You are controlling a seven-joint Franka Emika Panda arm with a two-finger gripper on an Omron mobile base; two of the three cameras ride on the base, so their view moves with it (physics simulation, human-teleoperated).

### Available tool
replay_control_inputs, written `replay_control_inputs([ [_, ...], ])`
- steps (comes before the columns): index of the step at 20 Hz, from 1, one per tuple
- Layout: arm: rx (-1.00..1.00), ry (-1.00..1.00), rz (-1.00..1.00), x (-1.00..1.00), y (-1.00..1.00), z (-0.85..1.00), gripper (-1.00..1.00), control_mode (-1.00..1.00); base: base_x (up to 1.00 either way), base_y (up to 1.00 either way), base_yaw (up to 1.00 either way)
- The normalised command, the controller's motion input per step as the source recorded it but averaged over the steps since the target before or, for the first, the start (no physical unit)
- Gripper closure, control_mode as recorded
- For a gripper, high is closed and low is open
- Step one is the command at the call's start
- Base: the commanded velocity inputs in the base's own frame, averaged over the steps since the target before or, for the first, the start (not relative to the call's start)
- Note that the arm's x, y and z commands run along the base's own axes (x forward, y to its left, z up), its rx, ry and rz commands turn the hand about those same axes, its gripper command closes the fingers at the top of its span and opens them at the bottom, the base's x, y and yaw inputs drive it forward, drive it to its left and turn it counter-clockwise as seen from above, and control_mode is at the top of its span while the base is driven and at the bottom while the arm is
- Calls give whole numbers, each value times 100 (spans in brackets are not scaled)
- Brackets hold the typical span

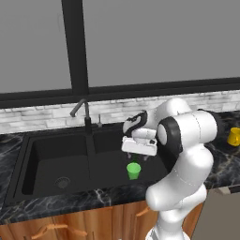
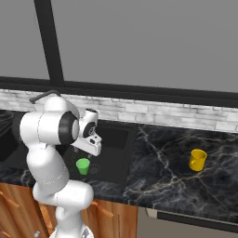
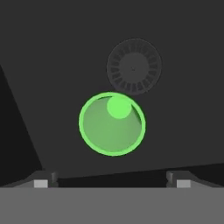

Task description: Move any existing items from the left basin to the right basin for drying. Then move the mug from the counter to the left basin of the sink for washing.

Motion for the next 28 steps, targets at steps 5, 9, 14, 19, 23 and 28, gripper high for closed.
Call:
replay_control_inputs([
  [5,-1,0,-3,-19,-27,30,-100,-100,0,0,0],
  [9,-5,0,-1,-21,-42,22,-100,-100,0,0,0],
  [14,-6,0,0,-24,-45,33,-100,-100,0,0,0],
  [19,-5,0,-1,-30,-49,42,-100,-100,0,0,0],
  [23,-3,0,-2,-38,-53,37,-100,-100,0,0,0],
  [28,-5,-2,-3,-41,-55,31,-100,-100,0,0,0],
])
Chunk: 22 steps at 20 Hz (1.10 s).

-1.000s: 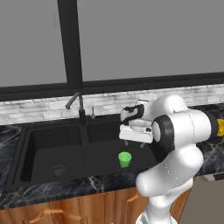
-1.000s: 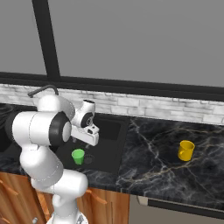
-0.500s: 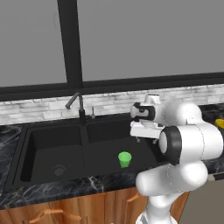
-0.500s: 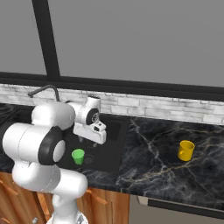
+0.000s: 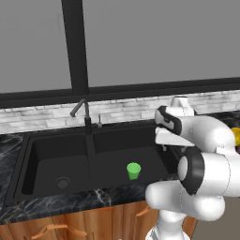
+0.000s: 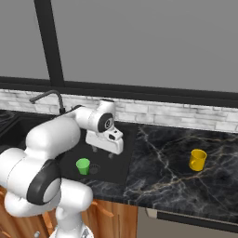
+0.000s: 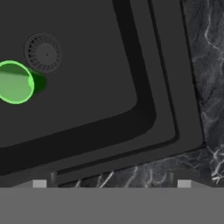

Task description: Move any existing items from the left basin to the right basin for drying. Then move the mug from the counter to the left basin of the sink for washing.

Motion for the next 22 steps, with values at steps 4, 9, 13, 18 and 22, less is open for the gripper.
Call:
replay_control_inputs([
  [4,-7,-2,-4,-39,-60,35,-100,-100,0,0,0],
  [9,-6,-1,-5,-39,-57,31,-100,-100,0,0,0],
  [13,-6,-1,-7,-32,-54,17,-100,-100,0,0,0],
  [18,-6,-5,-9,-23,-56,1,-100,-100,0,0,0],
  [22,-4,-8,-7,-10,-61,0,-100,-100,0,0,0],
])
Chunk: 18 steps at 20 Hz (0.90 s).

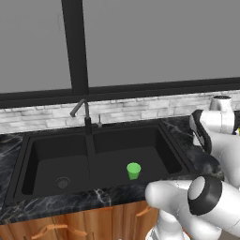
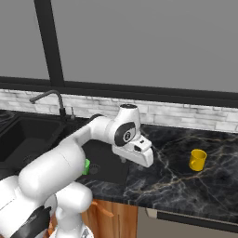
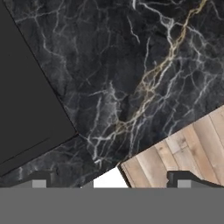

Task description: Move any existing items from the left basin to the right basin for drying. Then move the mug from the counter to the left basin of the sink for washing.

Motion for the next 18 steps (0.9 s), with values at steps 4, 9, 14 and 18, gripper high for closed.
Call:
replay_control_inputs([
  [4,-2,-7,-6,0,-63,0,-100,-100,0,0,0],
  [9,0,-1,-4,18,-58,0,-100,-100,0,0,0],
  [14,0,0,-3,25,-52,0,-100,-100,0,0,0],
  [18,0,0,-3,20,-52,0,-100,-100,0,0,0],
])
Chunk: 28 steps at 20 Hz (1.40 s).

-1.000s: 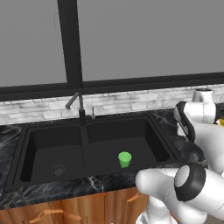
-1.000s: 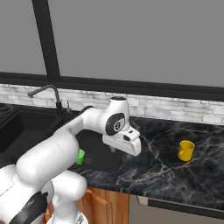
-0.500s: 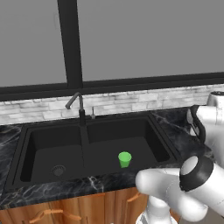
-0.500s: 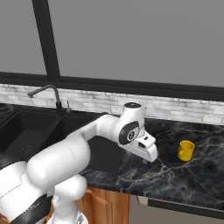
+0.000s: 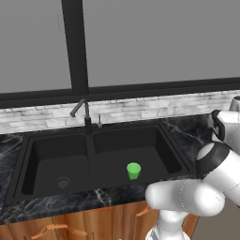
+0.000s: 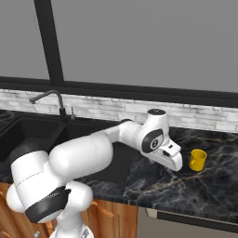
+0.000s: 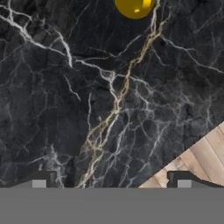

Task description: Move any existing items from the left basin to the right basin for drying. Then move the mug from the counter to the left basin of the sink for washing.

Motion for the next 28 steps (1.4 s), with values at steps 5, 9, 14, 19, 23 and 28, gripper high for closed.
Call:
replay_control_inputs([
  [5,0,-2,-3,17,-51,0,-100,-100,0,0,0],
  [9,0,-4,-3,19,-49,0,-100,-100,0,0,0],
  [14,0,-5,0,20,-38,0,-100,-100,0,0,0],
  [19,0,-4,0,15,-21,-1,-100,-100,0,0,0],
  [23,0,-1,0,20,-11,-9,-100,-100,0,0,0],
  [28,0,-4,0,12,-4,-14,-100,-100,0,0,0],
])
